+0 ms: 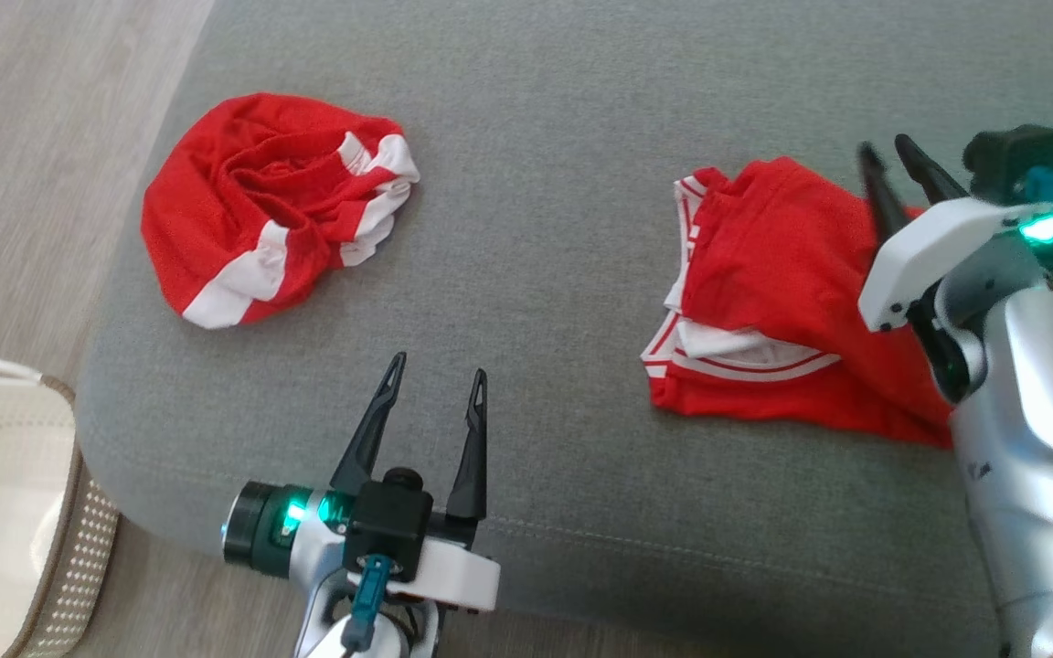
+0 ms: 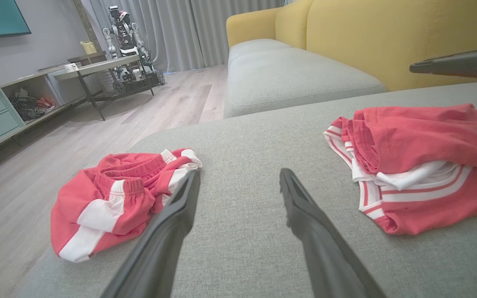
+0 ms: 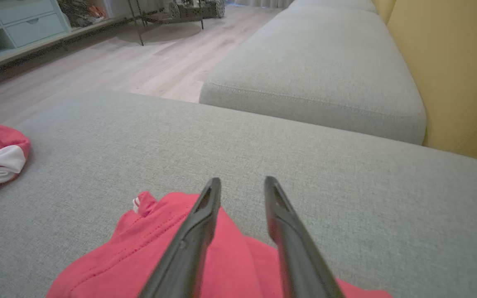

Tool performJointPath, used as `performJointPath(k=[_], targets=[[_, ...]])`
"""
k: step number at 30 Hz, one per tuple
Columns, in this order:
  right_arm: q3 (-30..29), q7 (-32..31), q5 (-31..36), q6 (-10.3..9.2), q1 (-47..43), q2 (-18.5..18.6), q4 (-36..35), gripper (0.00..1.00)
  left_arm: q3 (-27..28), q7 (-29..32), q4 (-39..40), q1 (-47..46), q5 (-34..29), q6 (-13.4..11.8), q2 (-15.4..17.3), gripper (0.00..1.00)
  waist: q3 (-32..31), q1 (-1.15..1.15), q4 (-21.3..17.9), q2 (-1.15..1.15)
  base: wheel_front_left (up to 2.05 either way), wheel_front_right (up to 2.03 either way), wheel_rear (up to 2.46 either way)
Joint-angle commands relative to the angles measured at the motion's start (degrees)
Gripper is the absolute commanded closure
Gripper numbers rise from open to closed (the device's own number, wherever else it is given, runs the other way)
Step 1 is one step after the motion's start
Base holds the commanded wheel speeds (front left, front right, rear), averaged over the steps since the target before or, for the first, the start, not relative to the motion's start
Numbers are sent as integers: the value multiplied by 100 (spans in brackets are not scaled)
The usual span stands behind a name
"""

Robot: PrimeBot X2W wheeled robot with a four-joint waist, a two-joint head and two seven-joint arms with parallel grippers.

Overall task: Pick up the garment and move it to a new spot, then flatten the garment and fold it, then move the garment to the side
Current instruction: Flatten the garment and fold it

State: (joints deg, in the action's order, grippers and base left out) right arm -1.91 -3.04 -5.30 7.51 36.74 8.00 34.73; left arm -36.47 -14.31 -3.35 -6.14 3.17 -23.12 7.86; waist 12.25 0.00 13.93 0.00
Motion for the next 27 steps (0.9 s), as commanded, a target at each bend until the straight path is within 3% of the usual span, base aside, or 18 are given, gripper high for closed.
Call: performJointPath(k=[1,2,9,14,18,25,26,27], targets=[[162,122,23,-2,-16,-2,-263,19,189,-69,186,-185,-34,22,15,0,-33,0,-46,0,0,0,0],[245,205,14,-2,-120,28,-345,0,196,-69,184,-176,-34,26,24,0,-48,0,-67,0,0,0,0],[1412,304,-603,-2,-851,344,-1052,0,236,-69,205,-81,-29,36,60,0,-120,0,-237,0,0,0,0],[2034,120,-675,-2,-852,543,-1176,0,215,-69,192,-108,-48,83,57,0,-128,0,-248,0,0,0,0],[2494,-89,-660,-2,-628,536,-946,0,203,-69,174,-120,-59,116,62,0,-137,0,-201,0,0,0,0],[2926,-330,-622,-2,-201,477,47,0,154,-69,116,-117,-58,154,12,0,-174,0,-1,0,0,0,0],[2986,-336,-642,-2,-162,460,178,5,155,-69,112,-107,-55,153,10,0,-182,0,18,0,0,0,0],[3027,-320,-673,-2,-124,441,294,58,157,-69,108,-98,-51,153,9,0,-190,0,31,0,0,0,0]])
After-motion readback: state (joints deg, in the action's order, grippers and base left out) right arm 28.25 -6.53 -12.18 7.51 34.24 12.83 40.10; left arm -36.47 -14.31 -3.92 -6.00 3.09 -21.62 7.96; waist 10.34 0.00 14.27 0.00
